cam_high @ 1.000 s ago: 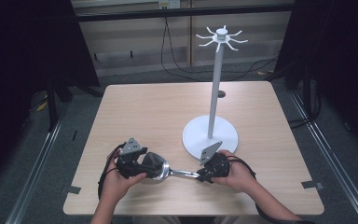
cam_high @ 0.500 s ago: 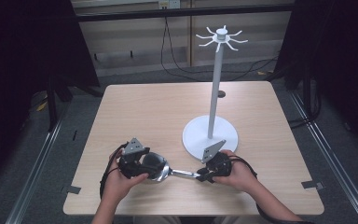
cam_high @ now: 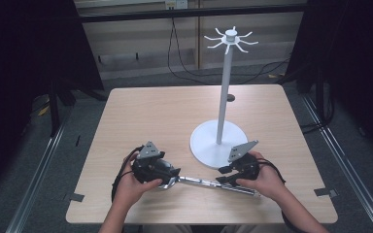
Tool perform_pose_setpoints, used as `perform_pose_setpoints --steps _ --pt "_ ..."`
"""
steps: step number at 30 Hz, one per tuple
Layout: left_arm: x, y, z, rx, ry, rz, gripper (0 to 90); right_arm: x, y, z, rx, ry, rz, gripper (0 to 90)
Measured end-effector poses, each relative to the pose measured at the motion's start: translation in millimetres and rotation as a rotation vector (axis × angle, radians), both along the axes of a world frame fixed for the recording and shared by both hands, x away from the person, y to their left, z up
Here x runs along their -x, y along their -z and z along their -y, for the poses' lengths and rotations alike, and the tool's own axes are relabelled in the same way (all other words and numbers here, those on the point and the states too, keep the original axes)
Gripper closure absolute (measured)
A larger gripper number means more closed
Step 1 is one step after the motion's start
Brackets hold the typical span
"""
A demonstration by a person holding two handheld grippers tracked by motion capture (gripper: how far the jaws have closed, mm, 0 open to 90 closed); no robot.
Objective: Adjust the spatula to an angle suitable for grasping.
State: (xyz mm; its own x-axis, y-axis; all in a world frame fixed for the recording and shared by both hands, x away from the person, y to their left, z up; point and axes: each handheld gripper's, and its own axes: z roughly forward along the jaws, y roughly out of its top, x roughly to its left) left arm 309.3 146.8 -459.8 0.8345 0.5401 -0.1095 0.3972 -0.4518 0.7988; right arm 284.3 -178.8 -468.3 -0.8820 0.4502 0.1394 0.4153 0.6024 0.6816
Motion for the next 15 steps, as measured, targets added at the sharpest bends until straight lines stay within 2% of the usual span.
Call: perform_pose_setpoints --steps 8,10,15 --pt "-3.9 4.6 13.3 -0.014 0.061 -0.017 12.7 8.3 -0.1 39.5 -0.012 0.111 -0.001 54.0" --pt "-4.5 5.1 15.1 -0.014 0.070 -0.017 12.7 10.3 0.0 50.4 -0.016 0.148 -0.002 49.8" --pt "-4.7 8.1 20.5 -0.049 0.110 -0.030 12.8 15.3 -0.7 68.8 -0.023 0.215 0.012 42.6"
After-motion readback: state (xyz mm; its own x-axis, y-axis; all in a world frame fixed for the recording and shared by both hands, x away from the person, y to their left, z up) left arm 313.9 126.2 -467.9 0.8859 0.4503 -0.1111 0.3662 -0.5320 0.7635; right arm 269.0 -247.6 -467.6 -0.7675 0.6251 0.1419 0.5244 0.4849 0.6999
